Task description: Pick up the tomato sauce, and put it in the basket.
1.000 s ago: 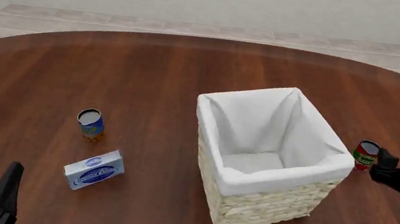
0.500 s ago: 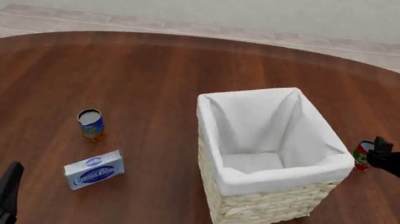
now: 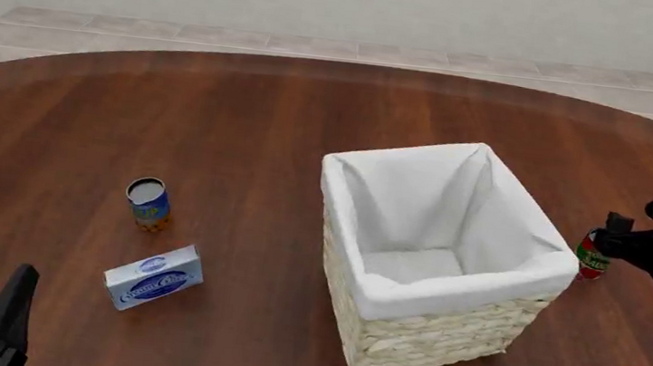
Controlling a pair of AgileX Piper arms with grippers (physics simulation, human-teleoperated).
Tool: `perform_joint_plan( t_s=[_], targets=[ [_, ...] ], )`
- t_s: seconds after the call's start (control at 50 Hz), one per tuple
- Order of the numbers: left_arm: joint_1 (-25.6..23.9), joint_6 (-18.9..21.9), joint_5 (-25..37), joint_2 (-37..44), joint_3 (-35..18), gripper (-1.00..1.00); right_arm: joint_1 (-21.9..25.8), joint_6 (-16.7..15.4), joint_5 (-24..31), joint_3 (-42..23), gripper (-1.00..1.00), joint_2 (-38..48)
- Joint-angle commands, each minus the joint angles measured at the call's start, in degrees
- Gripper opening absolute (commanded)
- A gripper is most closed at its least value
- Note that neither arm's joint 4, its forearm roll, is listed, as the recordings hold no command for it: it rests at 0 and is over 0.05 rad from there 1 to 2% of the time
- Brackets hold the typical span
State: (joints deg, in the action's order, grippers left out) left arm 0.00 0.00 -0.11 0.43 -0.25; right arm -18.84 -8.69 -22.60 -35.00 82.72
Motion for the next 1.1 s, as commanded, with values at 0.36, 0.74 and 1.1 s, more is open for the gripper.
perform_joint_plan(
  t_s=[0.36, 0.74, 1.1],
  targets=[
    [0.0, 0.0, 0.0, 0.0, 0.0, 1.00, -1.1, 0.5, -3.4, -4.0, 1.00, 10.9],
    [0.0, 0.0, 0.0, 0.0, 0.0, 1.00, -1.9, 0.6, -6.0, -4.8, 1.00, 17.4],
    [0.0, 0.0, 0.0, 0.0, 0.0, 1.00, -1.4, 1.3, -7.8, -6.5, 1.00, 23.1]
  ],
)
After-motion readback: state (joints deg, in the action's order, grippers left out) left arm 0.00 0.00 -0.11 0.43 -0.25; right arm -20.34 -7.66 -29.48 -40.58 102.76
